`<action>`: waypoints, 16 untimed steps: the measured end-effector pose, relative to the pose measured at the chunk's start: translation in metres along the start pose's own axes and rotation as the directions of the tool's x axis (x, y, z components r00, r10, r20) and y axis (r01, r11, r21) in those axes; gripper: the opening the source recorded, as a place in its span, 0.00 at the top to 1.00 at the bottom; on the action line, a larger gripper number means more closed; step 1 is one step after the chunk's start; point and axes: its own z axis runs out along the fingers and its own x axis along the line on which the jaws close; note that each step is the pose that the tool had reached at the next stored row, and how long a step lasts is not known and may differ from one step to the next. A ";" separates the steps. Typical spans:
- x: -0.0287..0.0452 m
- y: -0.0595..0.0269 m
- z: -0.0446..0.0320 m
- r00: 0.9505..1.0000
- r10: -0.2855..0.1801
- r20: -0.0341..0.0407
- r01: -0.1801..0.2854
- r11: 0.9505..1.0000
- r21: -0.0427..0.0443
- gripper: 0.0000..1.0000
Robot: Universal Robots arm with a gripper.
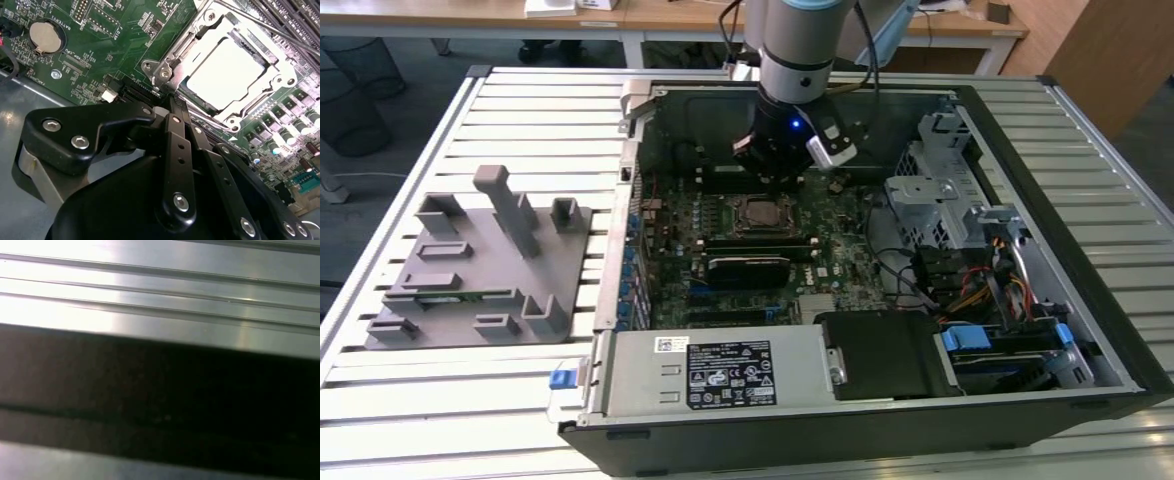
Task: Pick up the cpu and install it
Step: 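Install the first cpu locking lever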
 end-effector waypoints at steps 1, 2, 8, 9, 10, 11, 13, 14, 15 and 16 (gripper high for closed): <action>0.0000 0.0001 -0.0008 1.000 0.000 0.000 0.000 1.000 0.000 0.89; 0.0000 0.0002 -0.0020 1.000 0.000 0.000 0.000 1.000 -0.001 0.89; -0.0004 0.0001 -0.0023 1.000 0.000 -0.001 0.000 1.000 0.004 0.89; -0.0006 0.0001 -0.0017 1.000 0.000 -0.001 0.000 1.000 0.009 0.89; -0.0008 0.0000 -0.0013 1.000 0.000 -0.002 0.000 1.000 0.014 0.89; -0.0010 0.0000 -0.0007 1.000 0.001 -0.003 -0.001 1.000 0.019 0.89; -0.0014 -0.0002 0.0001 1.000 0.001 -0.006 -0.001 1.000 0.030 0.89; -0.0016 -0.0003 0.0006 1.000 0.001 -0.007 -0.001 0.999 0.034 0.89; -0.0019 -0.0004 0.0012 1.000 0.002 -0.008 -0.001 0.999 0.038 0.89; -0.0022 -0.0004 0.0018 1.000 0.002 -0.009 -0.002 0.999 0.042 0.89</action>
